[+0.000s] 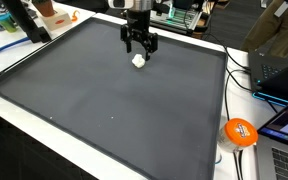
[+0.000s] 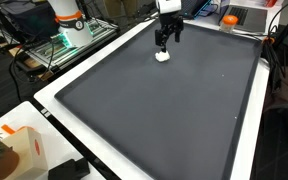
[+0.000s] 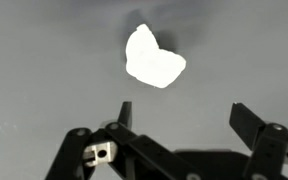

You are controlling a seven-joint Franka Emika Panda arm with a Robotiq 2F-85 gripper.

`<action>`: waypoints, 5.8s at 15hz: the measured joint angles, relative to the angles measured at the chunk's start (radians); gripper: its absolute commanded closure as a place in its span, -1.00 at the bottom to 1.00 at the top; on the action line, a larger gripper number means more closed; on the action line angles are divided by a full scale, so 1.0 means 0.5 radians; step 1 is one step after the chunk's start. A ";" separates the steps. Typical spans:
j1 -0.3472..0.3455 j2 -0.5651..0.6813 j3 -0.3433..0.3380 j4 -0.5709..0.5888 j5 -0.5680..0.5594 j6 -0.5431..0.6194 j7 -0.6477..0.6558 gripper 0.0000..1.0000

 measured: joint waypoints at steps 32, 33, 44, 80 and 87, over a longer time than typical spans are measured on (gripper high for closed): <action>0.691 -0.213 -0.917 -0.629 -0.252 1.268 -0.089 -1.00; 0.743 -0.209 -0.932 -0.635 -0.218 1.268 -0.130 -1.00; 1.325 -0.141 -1.159 -0.762 0.157 1.260 -0.516 -1.00; 1.799 0.287 -1.110 -0.754 1.078 1.758 -0.479 -1.00; 1.797 0.357 -1.074 -0.739 1.075 1.758 -0.471 -1.00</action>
